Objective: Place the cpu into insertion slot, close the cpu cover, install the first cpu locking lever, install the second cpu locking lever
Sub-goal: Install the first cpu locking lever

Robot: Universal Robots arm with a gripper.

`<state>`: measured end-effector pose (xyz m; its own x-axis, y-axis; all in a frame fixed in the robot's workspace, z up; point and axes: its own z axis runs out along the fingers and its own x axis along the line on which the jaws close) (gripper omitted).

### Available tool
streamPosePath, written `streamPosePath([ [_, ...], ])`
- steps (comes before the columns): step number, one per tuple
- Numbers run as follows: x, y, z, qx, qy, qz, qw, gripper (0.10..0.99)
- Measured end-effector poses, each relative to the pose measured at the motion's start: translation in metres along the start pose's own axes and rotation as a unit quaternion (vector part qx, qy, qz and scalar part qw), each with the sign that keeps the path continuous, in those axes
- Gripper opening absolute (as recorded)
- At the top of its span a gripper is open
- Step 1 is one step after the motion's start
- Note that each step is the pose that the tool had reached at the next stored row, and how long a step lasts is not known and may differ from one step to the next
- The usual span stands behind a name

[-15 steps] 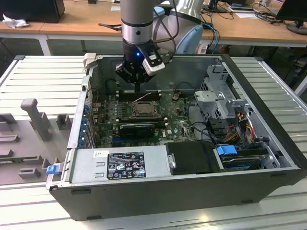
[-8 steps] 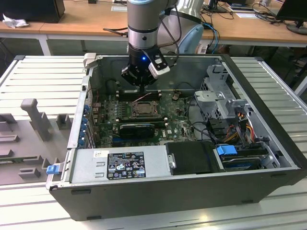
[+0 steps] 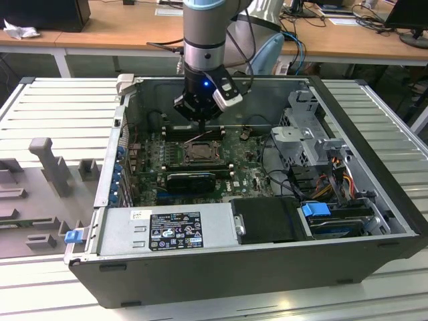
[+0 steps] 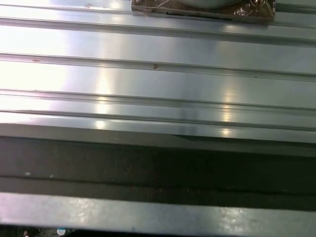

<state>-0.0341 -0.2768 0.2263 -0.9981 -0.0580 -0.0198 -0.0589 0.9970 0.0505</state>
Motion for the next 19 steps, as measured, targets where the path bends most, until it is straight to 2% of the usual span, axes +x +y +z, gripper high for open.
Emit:
streamPosePath([
  [12, -0.0083, -0.0016, 0.0083, 0.0002, 0.0, 0.0, 1.0, 0.106],
  [19, -0.0115, -0.0022, 0.0163, 0.0044, 0.0001, 0.0, 1.0, 0.106],
])
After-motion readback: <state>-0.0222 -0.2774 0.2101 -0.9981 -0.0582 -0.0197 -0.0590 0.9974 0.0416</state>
